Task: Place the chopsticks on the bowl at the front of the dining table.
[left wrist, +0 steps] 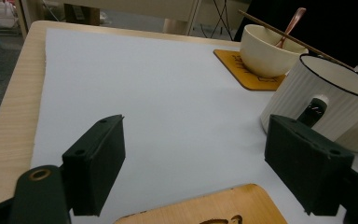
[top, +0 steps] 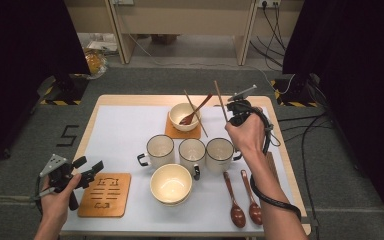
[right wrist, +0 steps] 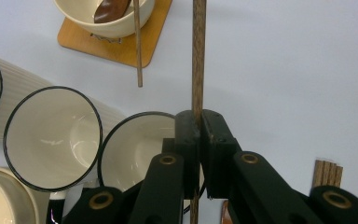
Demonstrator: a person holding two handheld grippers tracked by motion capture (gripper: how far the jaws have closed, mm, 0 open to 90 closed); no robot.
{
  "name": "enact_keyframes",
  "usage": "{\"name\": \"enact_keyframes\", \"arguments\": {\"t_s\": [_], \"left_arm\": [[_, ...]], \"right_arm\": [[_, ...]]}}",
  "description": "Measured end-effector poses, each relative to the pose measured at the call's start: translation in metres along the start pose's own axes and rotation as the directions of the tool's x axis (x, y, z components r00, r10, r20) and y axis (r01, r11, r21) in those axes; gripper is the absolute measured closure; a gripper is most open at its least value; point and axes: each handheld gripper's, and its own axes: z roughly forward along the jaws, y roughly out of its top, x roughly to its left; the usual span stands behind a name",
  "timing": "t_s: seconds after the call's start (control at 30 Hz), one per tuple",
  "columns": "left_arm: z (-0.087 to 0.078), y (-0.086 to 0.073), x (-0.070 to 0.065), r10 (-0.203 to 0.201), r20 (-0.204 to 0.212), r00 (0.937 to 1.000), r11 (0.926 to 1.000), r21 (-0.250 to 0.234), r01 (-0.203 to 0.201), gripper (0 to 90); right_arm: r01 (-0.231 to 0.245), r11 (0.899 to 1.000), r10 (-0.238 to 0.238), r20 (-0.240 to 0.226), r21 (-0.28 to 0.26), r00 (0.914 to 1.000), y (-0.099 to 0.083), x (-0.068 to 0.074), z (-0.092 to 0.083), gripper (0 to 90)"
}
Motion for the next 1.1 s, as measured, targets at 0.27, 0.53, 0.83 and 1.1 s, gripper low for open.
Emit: {"name": "enact_keyframes", "arguments": {"t_s": [0.27,0.53,0.83,1.1], "left_arm": [[0.0,0.0,0.0,0.0,-0.001,1.0,1.0,0.001,0.0,19.6],[0.0,0.0,0.0,-0.001,-0.002,1.0,1.0,0.002,0.001,19.6],[0.0,0.0,0.001,0.0,-0.002,1.0,1.0,0.0,0.0,19.6],[0.0,0.0,0.001,0.0,-0.002,1.0,1.0,0.0,0.0,19.6]], "right_arm": [[0.004,1.0,-0.004,0.0,0.002,1.0,0.003,0.001,0.001,85.7],[0.007,1.0,-0.007,-0.003,0.0,1.0,0.006,0.003,0.002,85.7],[0.008,1.0,-0.008,-0.007,0.001,0.9999,0.01,0.005,0.004,85.7],[0.01,1.0,-0.01,-0.01,0.001,0.9999,0.012,0.008,0.006,85.7]]}}
